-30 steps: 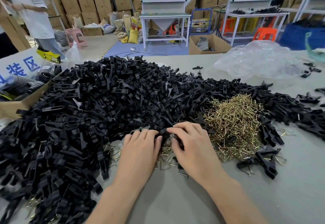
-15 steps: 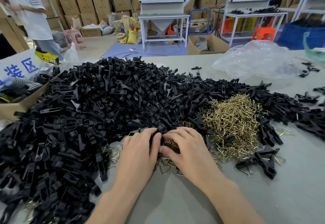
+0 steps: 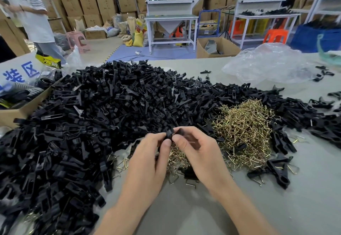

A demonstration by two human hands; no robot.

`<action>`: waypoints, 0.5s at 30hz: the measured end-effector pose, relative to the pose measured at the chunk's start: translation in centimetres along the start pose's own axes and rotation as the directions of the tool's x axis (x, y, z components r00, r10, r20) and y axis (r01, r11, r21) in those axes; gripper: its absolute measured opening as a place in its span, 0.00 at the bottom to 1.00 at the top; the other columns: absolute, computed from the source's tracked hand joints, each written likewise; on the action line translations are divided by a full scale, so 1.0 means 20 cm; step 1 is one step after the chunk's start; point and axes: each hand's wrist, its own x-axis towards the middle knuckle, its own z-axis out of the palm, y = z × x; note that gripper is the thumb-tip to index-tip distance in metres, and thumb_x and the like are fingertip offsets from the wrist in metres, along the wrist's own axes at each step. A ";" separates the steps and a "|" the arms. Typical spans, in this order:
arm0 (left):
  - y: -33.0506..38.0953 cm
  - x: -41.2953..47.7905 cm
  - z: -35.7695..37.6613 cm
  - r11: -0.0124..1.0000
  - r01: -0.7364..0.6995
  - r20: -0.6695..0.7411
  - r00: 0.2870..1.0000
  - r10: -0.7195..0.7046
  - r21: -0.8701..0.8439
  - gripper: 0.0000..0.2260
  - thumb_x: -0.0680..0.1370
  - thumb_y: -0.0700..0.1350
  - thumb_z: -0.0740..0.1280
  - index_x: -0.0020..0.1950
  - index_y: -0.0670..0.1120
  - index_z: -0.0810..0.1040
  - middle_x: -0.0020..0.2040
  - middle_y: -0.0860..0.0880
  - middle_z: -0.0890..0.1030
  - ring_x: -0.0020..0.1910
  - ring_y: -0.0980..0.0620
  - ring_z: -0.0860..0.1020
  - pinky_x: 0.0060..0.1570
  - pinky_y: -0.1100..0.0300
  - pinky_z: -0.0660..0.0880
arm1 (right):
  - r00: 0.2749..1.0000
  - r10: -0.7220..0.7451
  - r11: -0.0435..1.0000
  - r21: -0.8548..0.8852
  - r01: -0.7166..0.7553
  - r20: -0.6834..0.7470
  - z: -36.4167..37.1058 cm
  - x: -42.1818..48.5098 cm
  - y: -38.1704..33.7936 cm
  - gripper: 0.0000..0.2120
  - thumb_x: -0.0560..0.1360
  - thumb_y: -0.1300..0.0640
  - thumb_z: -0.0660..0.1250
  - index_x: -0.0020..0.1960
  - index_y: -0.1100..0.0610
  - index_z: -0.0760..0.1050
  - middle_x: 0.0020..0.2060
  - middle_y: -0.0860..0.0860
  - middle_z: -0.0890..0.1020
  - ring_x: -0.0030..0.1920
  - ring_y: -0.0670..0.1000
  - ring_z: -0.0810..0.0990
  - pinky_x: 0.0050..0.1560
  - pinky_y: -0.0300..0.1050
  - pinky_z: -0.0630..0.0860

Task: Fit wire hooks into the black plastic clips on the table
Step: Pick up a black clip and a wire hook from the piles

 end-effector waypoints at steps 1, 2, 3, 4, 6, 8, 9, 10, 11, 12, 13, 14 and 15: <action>0.01 -0.01 0.01 1.000 0.022 0.039 0.999 -0.021 -0.010 0.19 0.81 0.62 0.53 0.61 0.53 0.75 0.47 0.60 0.78 0.43 0.59 0.77 0.41 0.62 0.72 | 1.000 0.021 0.998 0.061 -0.020 -0.016 0.00 0.00 -0.01 0.05 0.78 0.52 0.72 0.53 0.47 0.82 0.47 0.43 0.86 0.49 0.42 0.84 0.50 0.31 0.76; 0.02 -0.01 0.01 0.999 0.035 0.060 0.998 -0.034 -0.014 0.20 0.81 0.63 0.53 0.61 0.53 0.76 0.46 0.60 0.80 0.43 0.60 0.78 0.42 0.62 0.72 | 0.999 0.038 0.994 0.100 -0.035 -0.028 0.00 0.01 -0.01 0.04 0.77 0.52 0.72 0.52 0.47 0.83 0.46 0.44 0.86 0.48 0.43 0.85 0.50 0.33 0.77; 0.02 -0.02 0.01 0.999 0.039 0.063 0.997 -0.037 -0.018 0.21 0.81 0.63 0.52 0.62 0.53 0.76 0.46 0.60 0.81 0.44 0.60 0.79 0.43 0.62 0.73 | 0.998 0.052 0.990 0.133 -0.047 -0.035 0.00 0.01 -0.01 0.05 0.75 0.50 0.72 0.51 0.48 0.83 0.45 0.46 0.86 0.46 0.44 0.85 0.49 0.34 0.78; 0.02 -0.02 0.02 0.999 0.041 0.053 0.998 -0.039 -0.028 0.20 0.81 0.63 0.53 0.61 0.53 0.76 0.46 0.60 0.82 0.45 0.60 0.80 0.44 0.64 0.74 | 0.997 0.064 0.985 0.160 -0.057 -0.041 0.00 0.02 -0.01 0.08 0.74 0.49 0.72 0.51 0.49 0.83 0.44 0.47 0.86 0.45 0.44 0.85 0.47 0.36 0.79; 0.03 -0.02 0.02 0.997 0.049 0.018 0.999 -0.048 -0.060 0.15 0.81 0.63 0.53 0.59 0.58 0.73 0.46 0.61 0.82 0.46 0.60 0.81 0.43 0.69 0.73 | 0.993 0.103 0.972 0.216 -0.089 -0.054 -0.01 0.03 -0.01 0.11 0.71 0.47 0.72 0.51 0.50 0.83 0.41 0.48 0.85 0.42 0.46 0.84 0.46 0.40 0.82; 0.04 -0.01 0.01 0.996 0.051 -0.005 0.999 -0.051 -0.073 0.12 0.81 0.62 0.54 0.59 0.61 0.72 0.46 0.62 0.81 0.45 0.60 0.81 0.42 0.69 0.74 | 0.988 0.143 0.954 0.273 -0.123 -0.055 -0.02 0.03 -0.02 0.12 0.71 0.46 0.72 0.51 0.49 0.84 0.37 0.48 0.82 0.39 0.48 0.82 0.47 0.45 0.84; 0.04 -0.01 0.01 0.996 0.052 -0.009 0.999 -0.053 -0.075 0.11 0.81 0.62 0.55 0.59 0.63 0.71 0.47 0.63 0.81 0.46 0.60 0.81 0.42 0.69 0.74 | 0.988 0.151 0.951 0.277 -0.134 -0.041 -0.02 0.03 -0.02 0.12 0.71 0.45 0.72 0.52 0.48 0.84 0.35 0.48 0.81 0.38 0.48 0.82 0.48 0.47 0.84; 0.04 -0.01 0.01 0.996 0.051 -0.013 0.999 -0.052 -0.074 0.09 0.81 0.62 0.56 0.59 0.65 0.70 0.48 0.64 0.80 0.46 0.61 0.80 0.42 0.71 0.74 | 0.988 0.154 0.954 0.264 -0.144 -0.018 -0.03 0.03 -0.03 0.13 0.71 0.44 0.71 0.53 0.47 0.85 0.34 0.46 0.80 0.36 0.48 0.82 0.48 0.48 0.84; 0.05 -0.01 0.01 0.997 0.043 -0.017 0.999 -0.045 -0.071 0.08 0.80 0.61 0.56 0.59 0.67 0.69 0.50 0.66 0.80 0.46 0.62 0.80 0.42 0.73 0.73 | 0.987 0.158 0.957 0.246 -0.155 0.006 -0.03 0.02 -0.03 0.14 0.72 0.44 0.71 0.54 0.47 0.84 0.35 0.46 0.80 0.35 0.48 0.82 0.48 0.47 0.84; 0.05 -0.02 0.01 0.997 0.033 -0.021 0.999 -0.034 -0.068 0.08 0.80 0.61 0.57 0.59 0.69 0.69 0.51 0.67 0.79 0.47 0.62 0.79 0.41 0.74 0.72 | 0.987 0.159 0.961 0.227 -0.161 0.026 -0.03 0.02 -0.04 0.14 0.72 0.46 0.71 0.56 0.46 0.84 0.38 0.46 0.81 0.34 0.48 0.82 0.47 0.45 0.83; 0.06 -0.02 0.01 0.997 0.024 -0.019 0.999 -0.026 -0.072 0.08 0.80 0.60 0.57 0.59 0.71 0.69 0.52 0.67 0.78 0.47 0.62 0.79 0.41 0.74 0.72 | 0.987 0.153 0.966 0.206 -0.158 0.040 -0.03 0.02 -0.04 0.13 0.74 0.49 0.70 0.57 0.47 0.84 0.44 0.50 0.83 0.34 0.47 0.82 0.45 0.42 0.82; 0.06 -0.01 0.01 0.997 0.017 -0.016 1.000 -0.018 -0.080 0.09 0.80 0.60 0.57 0.59 0.72 0.68 0.52 0.67 0.78 0.46 0.61 0.79 0.41 0.74 0.72 | 0.989 0.141 0.971 0.185 -0.148 0.049 -0.02 0.03 -0.04 0.11 0.76 0.53 0.70 0.58 0.49 0.83 0.48 0.54 0.83 0.35 0.46 0.82 0.44 0.38 0.80; 0.06 -0.01 0.01 0.997 0.005 -0.019 1.000 -0.006 -0.081 0.10 0.81 0.59 0.58 0.59 0.73 0.68 0.52 0.66 0.78 0.47 0.60 0.79 0.41 0.73 0.73 | 0.989 0.134 0.975 0.170 -0.142 0.054 -0.02 0.02 -0.04 0.11 0.78 0.57 0.69 0.59 0.50 0.83 0.51 0.56 0.82 0.37 0.45 0.82 0.45 0.36 0.78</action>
